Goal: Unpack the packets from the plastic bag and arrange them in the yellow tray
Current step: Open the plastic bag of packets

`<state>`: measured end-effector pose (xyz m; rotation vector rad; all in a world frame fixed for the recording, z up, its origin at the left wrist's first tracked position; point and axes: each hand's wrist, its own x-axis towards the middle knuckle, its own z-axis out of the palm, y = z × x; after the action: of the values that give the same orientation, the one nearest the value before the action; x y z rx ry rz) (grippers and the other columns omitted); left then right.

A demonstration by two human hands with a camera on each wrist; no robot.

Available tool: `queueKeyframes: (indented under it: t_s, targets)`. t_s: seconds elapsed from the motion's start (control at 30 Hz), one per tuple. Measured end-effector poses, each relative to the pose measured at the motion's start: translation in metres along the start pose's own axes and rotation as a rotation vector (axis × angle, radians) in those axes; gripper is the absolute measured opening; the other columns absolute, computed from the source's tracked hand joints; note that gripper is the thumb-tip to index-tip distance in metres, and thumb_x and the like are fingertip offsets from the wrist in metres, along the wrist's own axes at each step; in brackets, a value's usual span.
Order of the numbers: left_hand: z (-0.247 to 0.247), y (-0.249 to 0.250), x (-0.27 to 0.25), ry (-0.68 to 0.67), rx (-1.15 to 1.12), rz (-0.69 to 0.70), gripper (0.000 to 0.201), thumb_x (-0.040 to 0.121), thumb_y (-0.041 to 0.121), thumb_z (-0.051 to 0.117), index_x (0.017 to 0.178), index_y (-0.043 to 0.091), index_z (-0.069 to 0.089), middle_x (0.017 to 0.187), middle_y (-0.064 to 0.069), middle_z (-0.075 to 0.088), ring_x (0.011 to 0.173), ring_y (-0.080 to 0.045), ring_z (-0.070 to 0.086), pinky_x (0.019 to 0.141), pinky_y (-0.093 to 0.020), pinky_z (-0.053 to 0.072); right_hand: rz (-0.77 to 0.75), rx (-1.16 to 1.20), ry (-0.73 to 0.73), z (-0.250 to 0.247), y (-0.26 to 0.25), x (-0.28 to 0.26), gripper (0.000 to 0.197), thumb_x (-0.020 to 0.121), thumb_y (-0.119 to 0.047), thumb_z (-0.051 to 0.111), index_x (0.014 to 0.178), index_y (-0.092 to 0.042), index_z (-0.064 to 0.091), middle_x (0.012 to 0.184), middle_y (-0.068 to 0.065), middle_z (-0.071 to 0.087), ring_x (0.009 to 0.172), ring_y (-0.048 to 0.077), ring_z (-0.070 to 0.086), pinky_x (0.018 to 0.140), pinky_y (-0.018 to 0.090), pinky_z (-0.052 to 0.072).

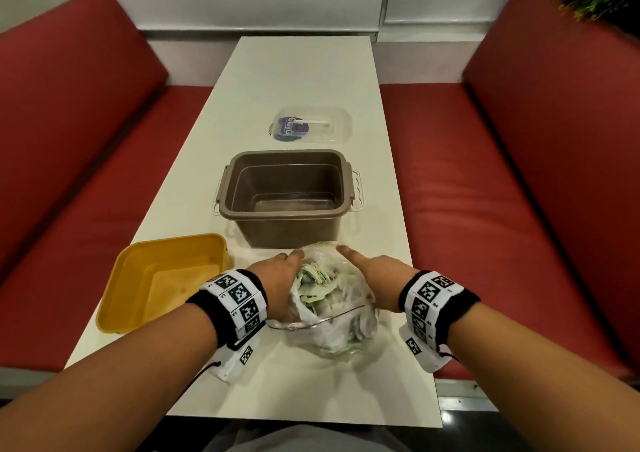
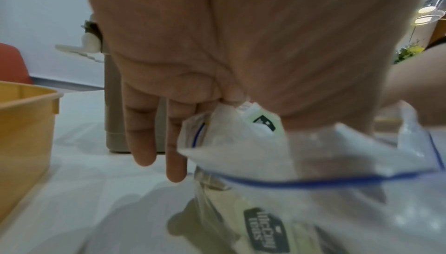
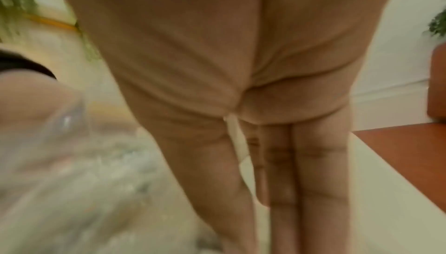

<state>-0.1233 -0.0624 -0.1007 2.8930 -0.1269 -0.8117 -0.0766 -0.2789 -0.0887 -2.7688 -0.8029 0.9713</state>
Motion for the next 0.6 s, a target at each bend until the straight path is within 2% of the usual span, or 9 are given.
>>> queueKeyframes:
  t_s: [0.1, 0.17, 0.23, 0.3, 0.33, 0.4, 0.43, 0.5, 0.6]
  targets:
    - [0.005, 0.008, -0.002, 0.002, -0.021, -0.042, 0.117, 0.051, 0.054, 0.087, 0.140, 0.018, 0.022, 0.126, -0.007, 0.051, 0.106, -0.026, 0.061, 0.090, -0.038, 0.054, -0.018, 0.094, -0.001, 0.007, 0.005, 0.006, 0.102, 0.086, 0.001, 0.059, 0.156, -0.039, -0.004, 0.092, 0.008, 0.059, 0.086, 0.027, 0.061, 0.079, 0.034, 0.051]
    - [0.010, 0.016, -0.002, -0.005, -0.061, -0.106, 0.118, 0.044, 0.059, 0.089, 0.134, 0.014, 0.028, 0.123, -0.006, 0.052, 0.104, -0.025, 0.060, 0.088, -0.037, 0.054, -0.066, 0.170, 0.054, 0.008, 0.006, 0.009, 0.093, 0.085, -0.005, 0.056, 0.157, -0.037, 0.007, 0.111, 0.013, 0.062, 0.103, 0.031, 0.062, 0.090, 0.037, 0.051]
    - [0.012, 0.019, -0.001, 0.010, -0.107, -0.185, 0.119, 0.039, 0.064, 0.089, 0.130, 0.012, 0.032, 0.121, -0.006, 0.052, 0.105, -0.025, 0.060, 0.087, -0.035, 0.053, -0.106, 0.288, 0.127, 0.005, 0.007, 0.010, 0.079, 0.085, -0.019, 0.054, 0.155, -0.038, 0.022, 0.129, 0.013, 0.054, 0.119, 0.030, 0.055, 0.099, 0.033, 0.044]
    - [0.014, 0.019, 0.000, 0.042, -0.137, -0.242, 0.123, 0.039, 0.067, 0.088, 0.132, 0.010, 0.031, 0.122, -0.006, 0.052, 0.109, -0.024, 0.058, 0.088, -0.034, 0.052, -0.096, 0.412, 0.125, 0.003, 0.008, 0.007, 0.074, 0.080, -0.040, 0.047, 0.152, -0.040, 0.030, 0.137, 0.009, 0.045, 0.125, 0.027, 0.049, 0.101, 0.029, 0.036]
    - [0.014, 0.019, 0.000, 0.061, -0.137, -0.257, 0.124, 0.039, 0.068, 0.087, 0.133, 0.010, 0.030, 0.122, -0.006, 0.052, 0.109, -0.024, 0.057, 0.089, -0.034, 0.051, -0.082, 0.434, 0.120, 0.003, 0.007, 0.006, 0.074, 0.079, -0.052, 0.045, 0.151, -0.041, 0.031, 0.139, 0.007, 0.042, 0.126, 0.026, 0.048, 0.102, 0.029, 0.034]
    - [0.015, 0.018, 0.000, 0.081, -0.154, -0.271, 0.124, 0.039, 0.069, 0.085, 0.134, 0.011, 0.030, 0.122, -0.005, 0.052, 0.110, -0.024, 0.057, 0.090, -0.034, 0.051, -0.041, 0.377, 0.128, 0.008, 0.006, 0.006, 0.082, 0.079, -0.071, 0.052, 0.152, -0.043, 0.026, 0.136, 0.004, 0.036, 0.120, 0.026, 0.052, 0.103, 0.032, 0.039]
    - [0.015, 0.017, 0.000, 0.090, -0.174, -0.268, 0.123, 0.039, 0.069, 0.085, 0.133, 0.011, 0.031, 0.121, -0.005, 0.052, 0.110, -0.024, 0.057, 0.091, -0.035, 0.051, -0.017, 0.310, 0.134, 0.010, 0.006, 0.006, 0.087, 0.079, -0.069, 0.060, 0.153, -0.043, 0.021, 0.135, 0.006, 0.035, 0.114, 0.028, 0.056, 0.102, 0.035, 0.043]
    - [0.014, 0.011, 0.000, 0.088, -0.225, -0.238, 0.117, 0.039, 0.069, 0.081, 0.130, 0.013, 0.033, 0.121, -0.004, 0.055, 0.108, -0.022, 0.059, 0.091, -0.036, 0.053, -0.007, 0.208, 0.115, 0.015, 0.009, 0.009, 0.095, 0.081, -0.048, 0.071, 0.154, -0.042, 0.011, 0.133, 0.011, 0.037, 0.106, 0.031, 0.059, 0.096, 0.036, 0.049]
    - [0.006, -0.002, 0.004, 0.032, -0.295, -0.185, 0.102, 0.053, 0.061, 0.080, 0.132, 0.015, 0.035, 0.120, 0.000, 0.060, 0.105, -0.019, 0.061, 0.090, -0.033, 0.053, -0.028, 0.213, 0.060, 0.017, 0.015, 0.014, 0.101, 0.083, -0.024, 0.072, 0.157, -0.035, 0.004, 0.127, 0.014, 0.045, 0.106, 0.030, 0.057, 0.089, 0.031, 0.047]
